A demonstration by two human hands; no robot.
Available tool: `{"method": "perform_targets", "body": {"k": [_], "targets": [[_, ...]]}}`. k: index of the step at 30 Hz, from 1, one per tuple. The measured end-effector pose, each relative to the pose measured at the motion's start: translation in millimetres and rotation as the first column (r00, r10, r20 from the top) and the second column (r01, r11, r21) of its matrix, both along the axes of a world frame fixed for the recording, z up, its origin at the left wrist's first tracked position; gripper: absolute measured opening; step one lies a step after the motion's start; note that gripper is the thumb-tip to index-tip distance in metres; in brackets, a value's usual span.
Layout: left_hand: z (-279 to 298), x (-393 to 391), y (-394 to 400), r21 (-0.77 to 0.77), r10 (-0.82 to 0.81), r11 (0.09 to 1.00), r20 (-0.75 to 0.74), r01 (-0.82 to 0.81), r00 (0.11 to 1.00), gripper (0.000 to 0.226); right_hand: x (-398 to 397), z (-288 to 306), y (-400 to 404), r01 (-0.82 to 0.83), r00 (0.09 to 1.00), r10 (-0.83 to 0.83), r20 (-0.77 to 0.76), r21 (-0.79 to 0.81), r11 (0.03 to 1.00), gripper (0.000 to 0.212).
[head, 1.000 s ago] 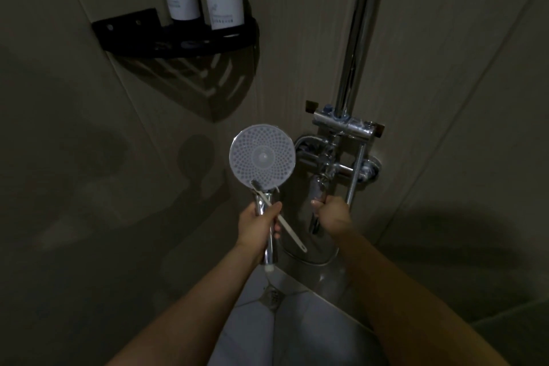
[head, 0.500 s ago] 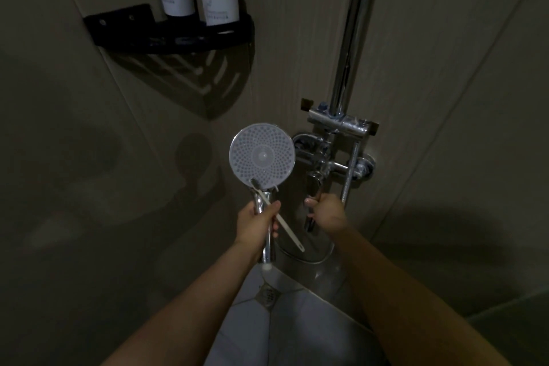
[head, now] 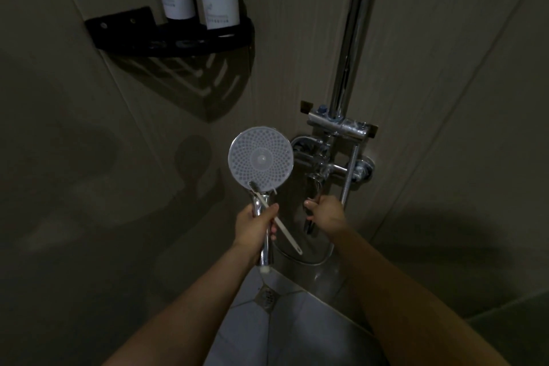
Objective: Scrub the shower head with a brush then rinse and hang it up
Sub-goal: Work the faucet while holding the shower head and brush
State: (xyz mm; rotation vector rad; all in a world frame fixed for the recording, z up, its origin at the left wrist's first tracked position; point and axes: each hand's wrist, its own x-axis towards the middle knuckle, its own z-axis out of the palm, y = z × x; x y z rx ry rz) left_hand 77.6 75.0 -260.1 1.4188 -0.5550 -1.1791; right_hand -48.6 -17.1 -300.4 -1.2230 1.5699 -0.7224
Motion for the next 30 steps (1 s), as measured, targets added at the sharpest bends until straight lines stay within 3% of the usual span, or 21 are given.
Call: {"method": "perform_targets", "body": {"k": [30], "targets": [[4.7,5.9,14.4,0.001,0.018,1.000,0.005,-0.018,1.000,0.021,-14.8,9.0,7.8,-0.097,0.995,0.096,0.031,0.030,0.995,0.020]]}}
